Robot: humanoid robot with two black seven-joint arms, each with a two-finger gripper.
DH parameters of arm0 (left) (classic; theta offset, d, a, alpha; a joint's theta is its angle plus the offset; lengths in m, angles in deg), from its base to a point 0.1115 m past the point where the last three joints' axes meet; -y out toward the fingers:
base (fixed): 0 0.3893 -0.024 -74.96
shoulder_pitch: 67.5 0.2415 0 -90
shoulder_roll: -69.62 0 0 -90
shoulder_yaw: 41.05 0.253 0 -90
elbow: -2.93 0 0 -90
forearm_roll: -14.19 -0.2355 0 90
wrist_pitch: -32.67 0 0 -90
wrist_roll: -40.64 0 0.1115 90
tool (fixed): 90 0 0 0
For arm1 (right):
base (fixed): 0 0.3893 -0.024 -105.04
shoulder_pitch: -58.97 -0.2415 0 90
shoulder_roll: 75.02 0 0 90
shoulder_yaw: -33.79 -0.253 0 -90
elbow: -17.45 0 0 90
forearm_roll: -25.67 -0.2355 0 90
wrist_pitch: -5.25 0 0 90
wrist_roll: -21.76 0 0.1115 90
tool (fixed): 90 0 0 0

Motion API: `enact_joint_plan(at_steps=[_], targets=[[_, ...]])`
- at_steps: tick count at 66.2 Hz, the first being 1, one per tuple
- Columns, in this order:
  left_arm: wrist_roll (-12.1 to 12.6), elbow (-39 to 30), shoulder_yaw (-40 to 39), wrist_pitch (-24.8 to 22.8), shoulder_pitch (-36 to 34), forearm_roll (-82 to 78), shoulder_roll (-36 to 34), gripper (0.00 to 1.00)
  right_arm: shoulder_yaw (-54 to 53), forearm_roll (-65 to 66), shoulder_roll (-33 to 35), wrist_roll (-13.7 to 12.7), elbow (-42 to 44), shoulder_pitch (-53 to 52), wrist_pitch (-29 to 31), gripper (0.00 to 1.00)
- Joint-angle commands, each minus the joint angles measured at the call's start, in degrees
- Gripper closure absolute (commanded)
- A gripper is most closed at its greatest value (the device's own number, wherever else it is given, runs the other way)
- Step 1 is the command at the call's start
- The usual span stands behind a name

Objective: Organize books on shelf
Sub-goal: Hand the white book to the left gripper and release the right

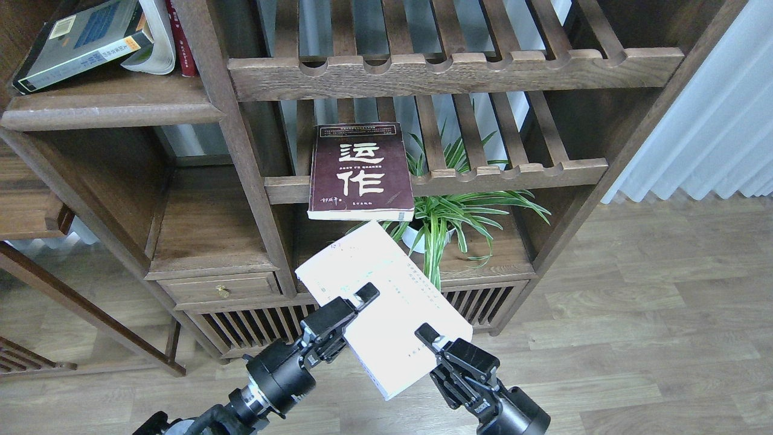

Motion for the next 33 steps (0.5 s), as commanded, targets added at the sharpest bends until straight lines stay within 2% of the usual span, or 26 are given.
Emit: enact_joint_plan(at_steps=[1,13,21,25,29,32,33], targets=[[0.5,-0.1,-0.4,0.0,-0.1,-1.3,0.0,0.99,0.0,0.0,0.3,0.0,0.0,0.1,0.0,0.89],[1.0,-0.6,-4.0,0.0,0.3,-2.0,0.0,1.0,0.0,0.3,1.2,0.0,0.0,0.5,0.0,0.66],[1.7,-0.7,-6.5,0.0,-0.1,-4.4,0.0,1.0,-0.1,0.4,1.9,0.1,0.0,0.4,0.0,0.47],[2.8,-0.6,-8.6,0.0,-0.6,-6.2,0.0,1.0,-0.5,0.4,2.4,0.1,0.0,0.4,0.0,0.39],[3.7,-0.6,-11.2,0.0,-1.9,-7.1,0.0,1.0,-0.8,0.4,3.2,0.1,0.0,0.4,0.0,0.26],[4.3,-0.6,-13.7,0.0,-3.4,-7.6,0.0,1.0,-0.8,0.4,4.1,0.3,0.0,0.4,0.0,0.21],[5.7,-0.7,-16.3,0.0,-5.5,-8.0,0.0,1.0,-1.0,0.4,4.7,0.4,0.0,0.5,0.0,0.18]])
